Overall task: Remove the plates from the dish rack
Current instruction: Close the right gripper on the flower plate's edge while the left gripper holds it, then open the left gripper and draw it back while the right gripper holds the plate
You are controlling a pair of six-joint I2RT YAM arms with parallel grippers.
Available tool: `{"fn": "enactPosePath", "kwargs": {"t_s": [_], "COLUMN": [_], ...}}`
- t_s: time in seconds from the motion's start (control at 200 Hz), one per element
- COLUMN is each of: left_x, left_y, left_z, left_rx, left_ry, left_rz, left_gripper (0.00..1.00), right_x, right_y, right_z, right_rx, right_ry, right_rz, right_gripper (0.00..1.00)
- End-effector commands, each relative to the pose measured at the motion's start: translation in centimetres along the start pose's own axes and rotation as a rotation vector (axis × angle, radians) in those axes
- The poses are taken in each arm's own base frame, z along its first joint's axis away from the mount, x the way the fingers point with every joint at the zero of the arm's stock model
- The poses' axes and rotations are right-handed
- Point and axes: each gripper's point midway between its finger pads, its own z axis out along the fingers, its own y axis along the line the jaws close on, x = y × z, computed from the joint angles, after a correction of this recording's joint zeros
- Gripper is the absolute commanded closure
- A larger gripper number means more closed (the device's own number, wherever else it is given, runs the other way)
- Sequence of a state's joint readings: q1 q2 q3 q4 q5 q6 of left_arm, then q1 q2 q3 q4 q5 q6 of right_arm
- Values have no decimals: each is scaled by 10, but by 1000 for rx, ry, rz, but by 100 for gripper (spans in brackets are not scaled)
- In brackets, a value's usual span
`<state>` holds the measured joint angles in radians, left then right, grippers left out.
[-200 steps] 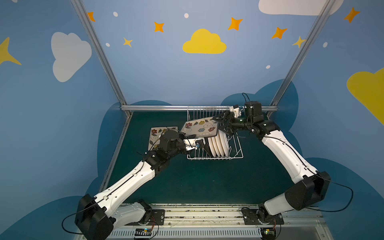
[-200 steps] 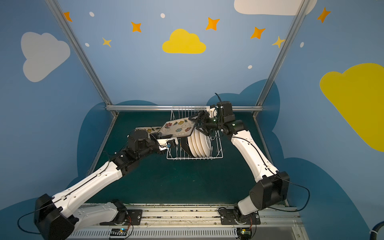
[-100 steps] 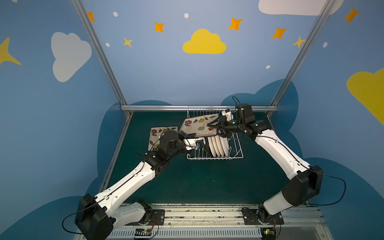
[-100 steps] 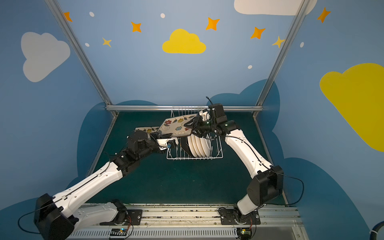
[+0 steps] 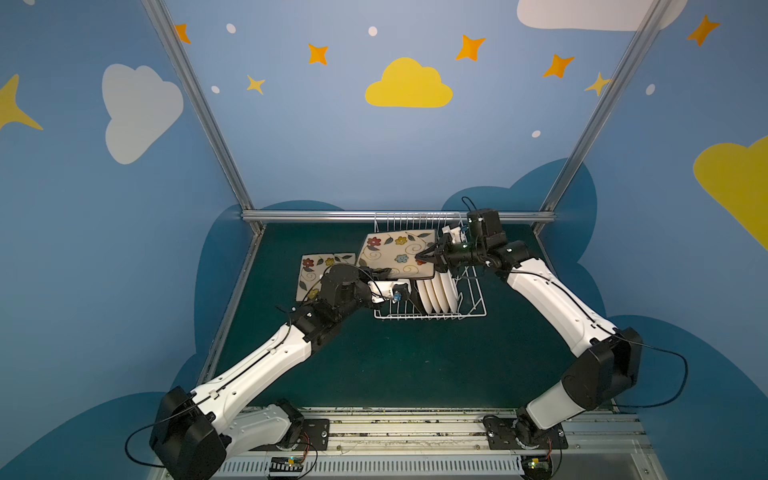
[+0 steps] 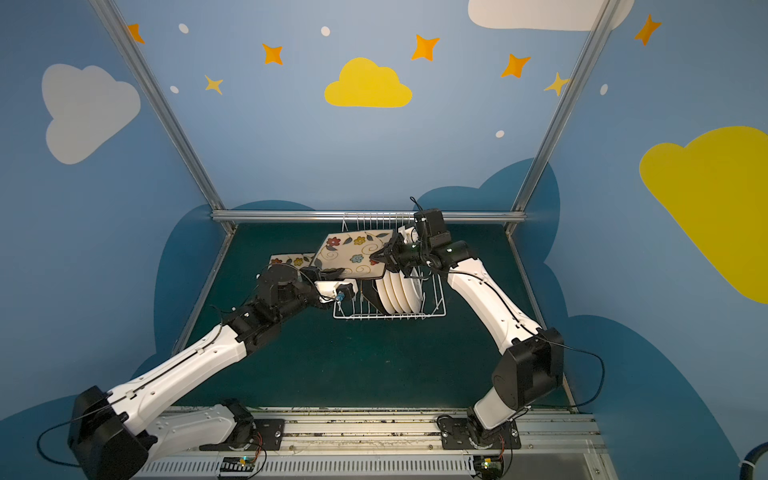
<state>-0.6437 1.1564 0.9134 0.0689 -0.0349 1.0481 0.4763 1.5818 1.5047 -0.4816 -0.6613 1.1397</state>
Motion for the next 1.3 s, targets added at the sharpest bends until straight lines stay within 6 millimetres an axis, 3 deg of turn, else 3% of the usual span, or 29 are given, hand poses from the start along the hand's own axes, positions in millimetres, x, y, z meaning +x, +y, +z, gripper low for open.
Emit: {"fn": "enactPosePath", "kwargs": {"t_s": [0.0, 0.27, 0.441, 0.626, 0.846, 1.036, 1.292], "left_x": [-52, -43, -37, -28, -18, 2, 23], "left_y": [87, 83, 80, 71, 62, 80, 108], "left_z": [-36, -33, -34, -44, -67, -90, -84], "left_rx": [-303, -281, -270, -217, -155, -157, -93], "left_ry": [-195, -159, -136, -107, -88, -91, -93], "left_rz": [-53, -132, -205, -275, -438, -761, -1200], "left_gripper": [87, 54, 17, 1, 1, 1, 1], "right_x": [1, -5, -8, -14, -25, -32, -26], "right_y": [22, 37, 46, 55, 59, 61, 74], "right_z": [-2, -13, -21, -35, -54, -68, -86], "right_rx": [-89, -164, -199, -236, -273, -288, -314], "right_ry": [-7, -50, -74, -127, -192, -240, -298], "right_rz": [-141, -188, -195, -205, -213, -247, -413], "right_gripper": [100, 100, 100, 100, 100, 100, 100]}}
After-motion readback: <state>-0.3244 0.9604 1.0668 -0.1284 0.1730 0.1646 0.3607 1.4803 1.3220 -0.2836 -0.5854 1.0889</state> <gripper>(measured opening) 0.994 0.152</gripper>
